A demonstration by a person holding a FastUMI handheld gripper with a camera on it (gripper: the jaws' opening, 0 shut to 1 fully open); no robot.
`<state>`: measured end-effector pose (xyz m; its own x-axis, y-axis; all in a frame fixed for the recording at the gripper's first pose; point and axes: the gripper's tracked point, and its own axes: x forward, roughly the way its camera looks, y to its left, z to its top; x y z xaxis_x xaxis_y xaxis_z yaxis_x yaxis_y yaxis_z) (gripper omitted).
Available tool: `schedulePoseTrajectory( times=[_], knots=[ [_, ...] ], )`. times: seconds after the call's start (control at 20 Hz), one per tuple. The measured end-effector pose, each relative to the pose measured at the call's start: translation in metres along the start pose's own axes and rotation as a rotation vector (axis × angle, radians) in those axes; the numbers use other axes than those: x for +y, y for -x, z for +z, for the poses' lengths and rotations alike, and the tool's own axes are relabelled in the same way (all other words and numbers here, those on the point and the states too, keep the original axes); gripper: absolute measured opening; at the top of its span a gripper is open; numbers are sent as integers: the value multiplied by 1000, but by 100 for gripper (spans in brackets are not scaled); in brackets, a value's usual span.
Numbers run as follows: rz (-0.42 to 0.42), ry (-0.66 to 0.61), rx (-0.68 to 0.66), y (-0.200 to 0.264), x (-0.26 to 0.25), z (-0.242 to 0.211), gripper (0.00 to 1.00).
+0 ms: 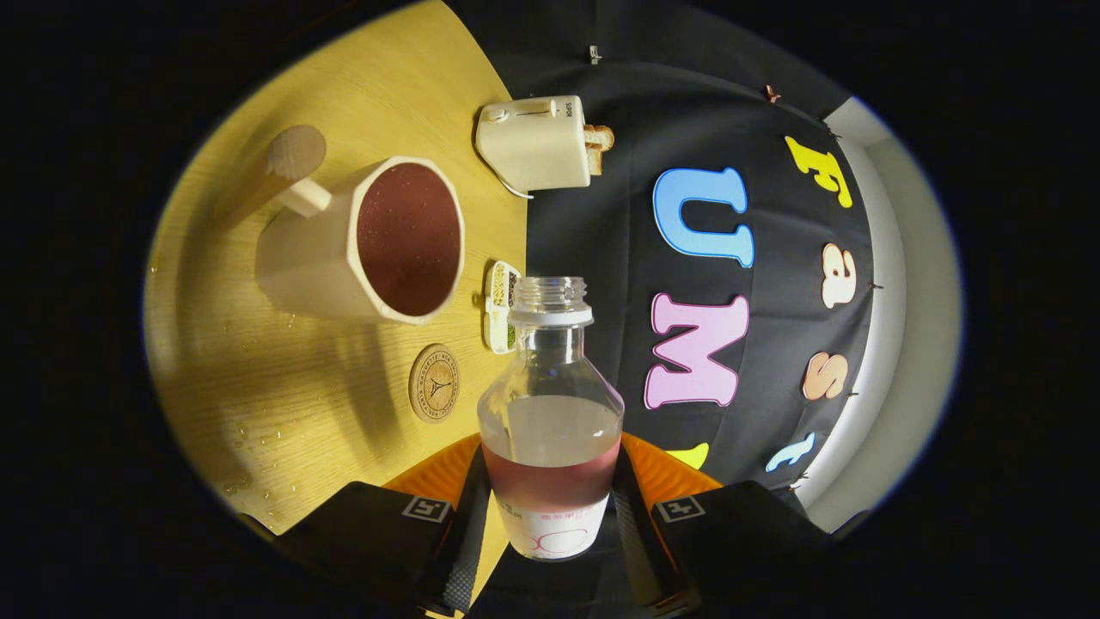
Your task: Take the bottle from table, then pour the juice into the cup, finally place the bottle on the coaster
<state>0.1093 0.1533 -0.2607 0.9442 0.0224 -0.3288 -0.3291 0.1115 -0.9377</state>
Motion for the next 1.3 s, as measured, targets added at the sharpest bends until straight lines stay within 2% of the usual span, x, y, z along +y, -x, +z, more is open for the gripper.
schedulePoseTrajectory(
  times=[1.3],
  knots=[
    [-16, 178, -55, -11, 0, 3, 71]
  ],
)
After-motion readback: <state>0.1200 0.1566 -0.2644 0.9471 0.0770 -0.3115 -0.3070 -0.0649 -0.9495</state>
